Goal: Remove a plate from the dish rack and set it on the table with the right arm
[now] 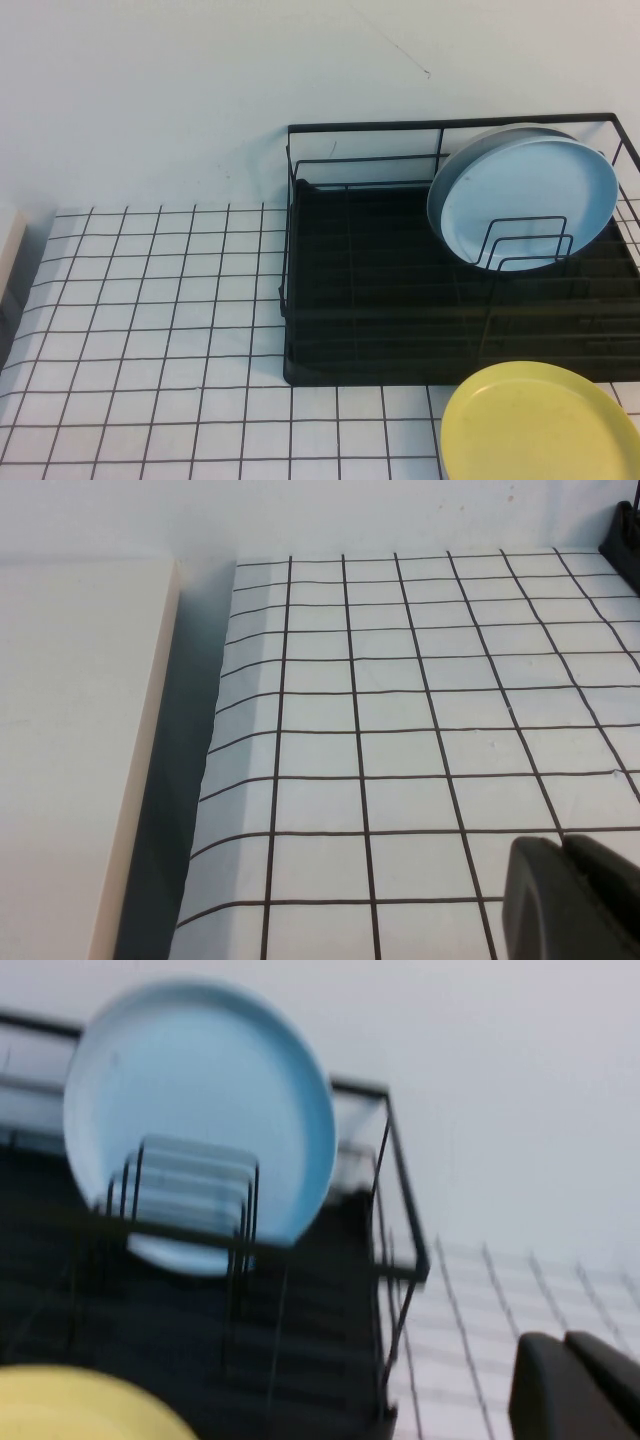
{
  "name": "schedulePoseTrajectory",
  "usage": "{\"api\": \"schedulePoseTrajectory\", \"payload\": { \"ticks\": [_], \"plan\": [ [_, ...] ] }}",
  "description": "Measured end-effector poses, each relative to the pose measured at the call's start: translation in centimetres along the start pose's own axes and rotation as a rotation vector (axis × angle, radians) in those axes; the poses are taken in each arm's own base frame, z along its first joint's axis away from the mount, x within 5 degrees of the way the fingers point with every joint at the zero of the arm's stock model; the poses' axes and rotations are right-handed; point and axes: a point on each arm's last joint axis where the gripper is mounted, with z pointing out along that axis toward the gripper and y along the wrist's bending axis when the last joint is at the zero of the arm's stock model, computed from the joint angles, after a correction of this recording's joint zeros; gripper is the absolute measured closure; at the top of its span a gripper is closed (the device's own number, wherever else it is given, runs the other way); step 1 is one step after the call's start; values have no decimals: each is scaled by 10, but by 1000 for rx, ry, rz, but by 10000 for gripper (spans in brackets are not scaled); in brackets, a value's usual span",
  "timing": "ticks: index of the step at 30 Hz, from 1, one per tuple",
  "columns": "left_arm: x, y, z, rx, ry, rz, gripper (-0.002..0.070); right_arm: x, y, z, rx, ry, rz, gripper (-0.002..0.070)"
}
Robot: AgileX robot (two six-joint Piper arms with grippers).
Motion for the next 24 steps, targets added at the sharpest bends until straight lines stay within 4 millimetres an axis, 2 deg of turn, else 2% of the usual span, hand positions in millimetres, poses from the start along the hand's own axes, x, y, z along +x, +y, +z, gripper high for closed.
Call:
{"api": "schedulePoseTrajectory", "payload": {
  "ticks": [8, 13, 18, 20, 24],
  "plan": [
    [0, 0, 0, 0, 0, 0, 678, -39, -7, -9, 79, -444, -8, 678],
    [0, 0, 0, 0, 0, 0, 678, -53, -9, -18, 113, -621, -16, 678],
    [0, 0, 0, 0, 0, 0, 678, -55, -13, -19, 141, -651, 28, 678],
    [0, 0, 0, 0, 0, 0, 678, -55, -13, -17, 127, -587, 54, 678],
    [0, 0, 0, 0, 0, 0, 678, -79, -15, -23, 70, -420, 57, 678]
  ]
}}
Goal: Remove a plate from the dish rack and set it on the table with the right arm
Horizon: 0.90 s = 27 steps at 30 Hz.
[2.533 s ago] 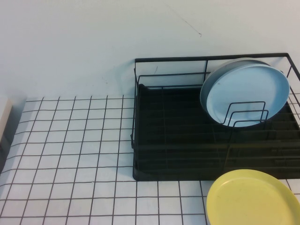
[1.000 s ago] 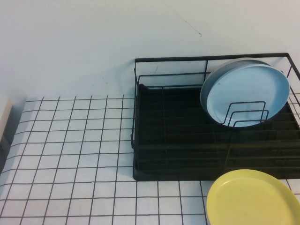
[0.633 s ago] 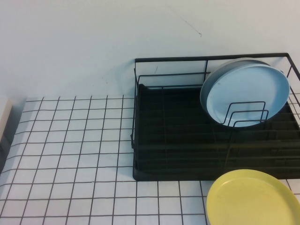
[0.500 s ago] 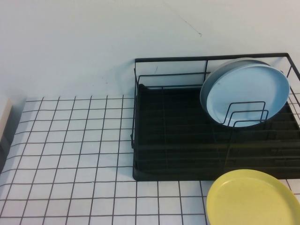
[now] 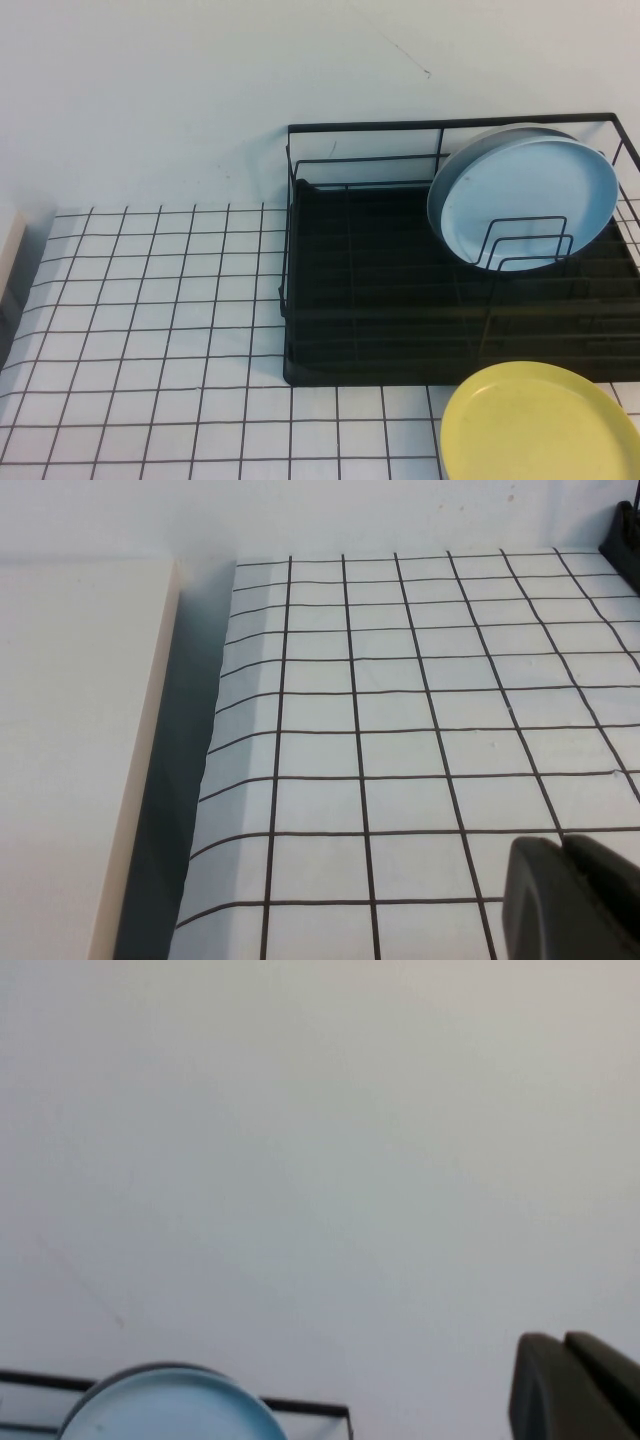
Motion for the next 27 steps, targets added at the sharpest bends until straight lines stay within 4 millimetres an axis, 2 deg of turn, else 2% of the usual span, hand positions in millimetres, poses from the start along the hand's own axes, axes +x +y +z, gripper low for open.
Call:
{"api": "schedulePoseTrajectory", "payload": {
  "ticks": [5, 11, 14, 19, 22, 27],
  "plan": [
    [0, 0, 0, 0, 0, 0, 678, -37, -1, 15, -66, 236, -5, 678],
    [0, 0, 0, 0, 0, 0, 678, -61, -1, 56, -151, 510, -99, 678],
    [0, 0, 0, 0, 0, 0, 678, -63, -1, 84, -182, 593, -120, 678],
    [0, 0, 0, 0, 0, 0, 678, -47, 2, 134, -221, 701, -154, 657],
    [0, 0, 0, 0, 0, 0, 678, -26, 5, 161, -246, 741, -188, 561],
    [0, 0, 0, 0, 0, 0, 678, 15, 11, 204, -290, 792, -275, 269]
  ]
}}
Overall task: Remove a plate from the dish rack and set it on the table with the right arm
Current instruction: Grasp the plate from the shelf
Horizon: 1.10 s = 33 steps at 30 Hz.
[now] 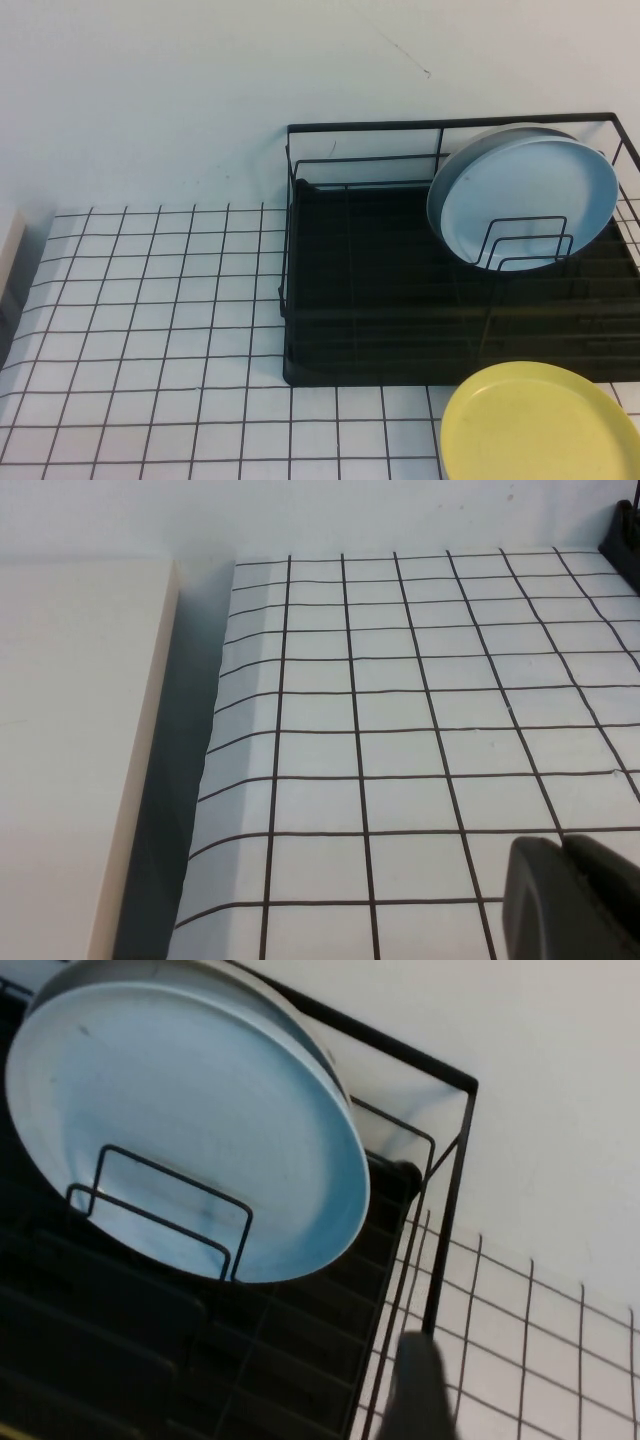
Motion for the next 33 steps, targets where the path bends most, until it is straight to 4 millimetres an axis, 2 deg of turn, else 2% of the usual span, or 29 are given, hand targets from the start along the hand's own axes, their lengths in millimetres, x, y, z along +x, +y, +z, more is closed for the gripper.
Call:
{"api": "schedulePoseTrajectory", "payload": {
  "ticks": [2, 5, 12, 18, 22, 25, 28, 31, 33],
  "plan": [
    [0, 0, 0, 0, 0, 0, 678, -2, 1, 20, -11, 11, -54, 159],
    [0, 0, 0, 0, 0, 0, 678, -7, 6, 52, -51, 41, -148, 92],
    [0, 0, 0, 0, 0, 0, 678, -11, 21, 114, -133, 99, -261, 69],
    [0, 0, 0, 0, 0, 0, 678, -18, 19, 149, -140, 109, -263, 69],
    [0, 0, 0, 0, 0, 0, 678, -23, 18, 164, -137, 105, -263, 74],
    [0, 0, 0, 0, 0, 0, 678, -24, 18, 171, -138, 107, -263, 107],
    [0, 0, 0, 0, 0, 0, 678, -23, 18, 175, -139, 109, -263, 183],
    [0, 0, 0, 0, 0, 0, 678, -21, 19, 177, -142, 115, -263, 316],
    [0, 0, 0, 0, 0, 0, 678, -22, 19, 177, -143, 115, -263, 443]
  ]
}}
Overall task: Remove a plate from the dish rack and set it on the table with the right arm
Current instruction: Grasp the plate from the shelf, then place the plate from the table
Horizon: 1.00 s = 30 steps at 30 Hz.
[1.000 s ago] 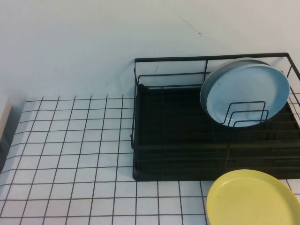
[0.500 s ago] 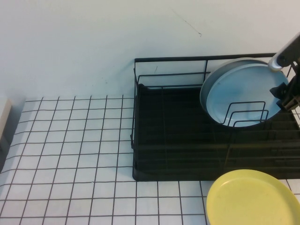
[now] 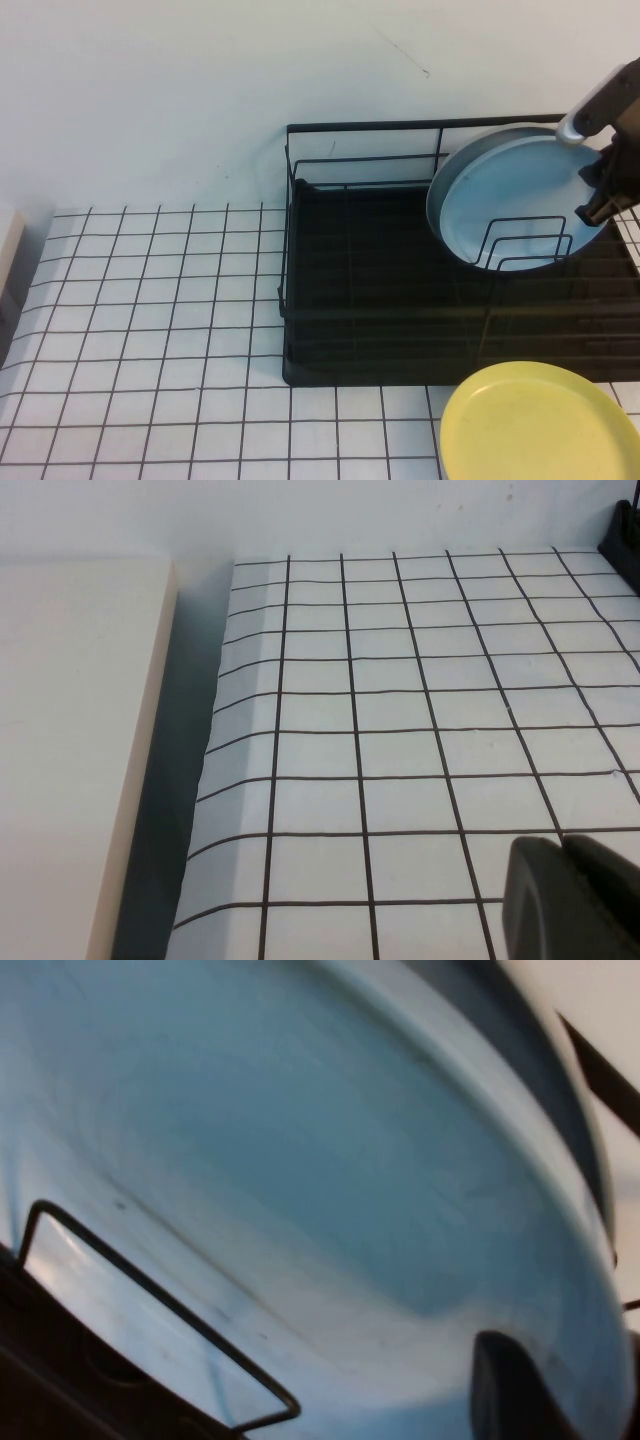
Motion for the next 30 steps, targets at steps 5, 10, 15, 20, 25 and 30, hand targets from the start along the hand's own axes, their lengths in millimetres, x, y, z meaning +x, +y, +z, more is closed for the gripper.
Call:
{"api": "schedulePoseTrajectory", "payload": {
  "ticks": [5, 10, 15, 20, 25, 30],
  "plan": [
    [0, 0, 0, 0, 0, 0, 678, -2, -1, 0, 5, -6, -5, 643],
    [0, 0, 0, 0, 0, 0, 678, -6, -4, -11, 14, -21, -10, 660],
    [0, 0, 0, 0, 0, 0, 678, -24, -15, -50, 68, -95, -16, 661],
    [0, 0, 0, 0, 0, 0, 678, -38, -21, -106, 85, -145, -20, 665],
    [0, 0, 0, 0, 0, 0, 678, -44, -17, -181, 38, -149, 21, 666],
    [0, 0, 0, 0, 0, 0, 678, -29, 1, -241, -82, -52, 138, 666]
  ]
}}
